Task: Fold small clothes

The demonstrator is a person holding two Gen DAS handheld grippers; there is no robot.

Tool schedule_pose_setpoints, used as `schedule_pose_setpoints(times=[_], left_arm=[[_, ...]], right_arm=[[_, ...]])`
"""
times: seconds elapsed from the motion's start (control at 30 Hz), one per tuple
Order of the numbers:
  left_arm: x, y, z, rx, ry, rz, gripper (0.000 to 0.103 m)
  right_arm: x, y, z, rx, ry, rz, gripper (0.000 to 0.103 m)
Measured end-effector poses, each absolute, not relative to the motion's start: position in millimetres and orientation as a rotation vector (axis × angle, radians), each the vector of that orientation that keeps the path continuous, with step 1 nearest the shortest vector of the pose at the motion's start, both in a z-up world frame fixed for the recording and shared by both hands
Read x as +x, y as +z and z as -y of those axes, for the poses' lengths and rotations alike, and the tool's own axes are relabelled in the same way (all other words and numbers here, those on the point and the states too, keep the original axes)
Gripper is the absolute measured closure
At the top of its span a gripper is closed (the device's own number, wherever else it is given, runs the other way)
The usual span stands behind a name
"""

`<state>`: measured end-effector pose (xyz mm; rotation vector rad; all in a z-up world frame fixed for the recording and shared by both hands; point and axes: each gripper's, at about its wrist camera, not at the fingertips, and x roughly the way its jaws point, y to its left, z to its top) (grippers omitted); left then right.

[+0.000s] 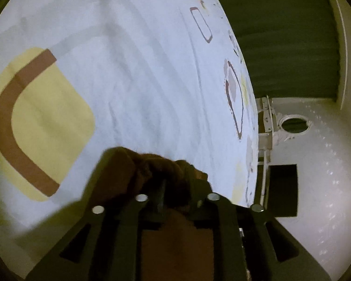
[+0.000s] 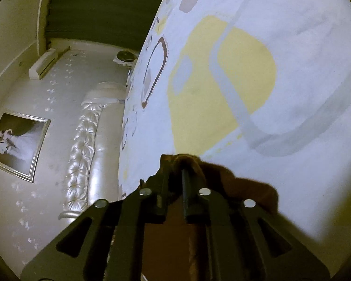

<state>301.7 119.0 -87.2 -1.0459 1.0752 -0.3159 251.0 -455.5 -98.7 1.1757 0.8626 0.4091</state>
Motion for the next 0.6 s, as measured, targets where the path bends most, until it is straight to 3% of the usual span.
schedule_pose_setpoints(times=[0.07,0.13,0.37,0.6], left_arm=[[302,-85,-122,-1.069,-0.331,-1.062,0.071],[302,-79,-128,-1.08,-0.327,-1.04,0.062],[278,-71,-155,-1.109,-0.37,-1.042,0.049],[189,-69,-181,-0.959,-0.417,-1.075,0.042]], right_arm=[[250,-99,459,1.184,0.395,-0.843,0.076],[247,-97,464,1.193,0.385,-0.814,0.072],[202,-80,485,1.17,0.331,-0.785,0.05],[111,-95,471,1.148,0.343,-0.939,0.049]])
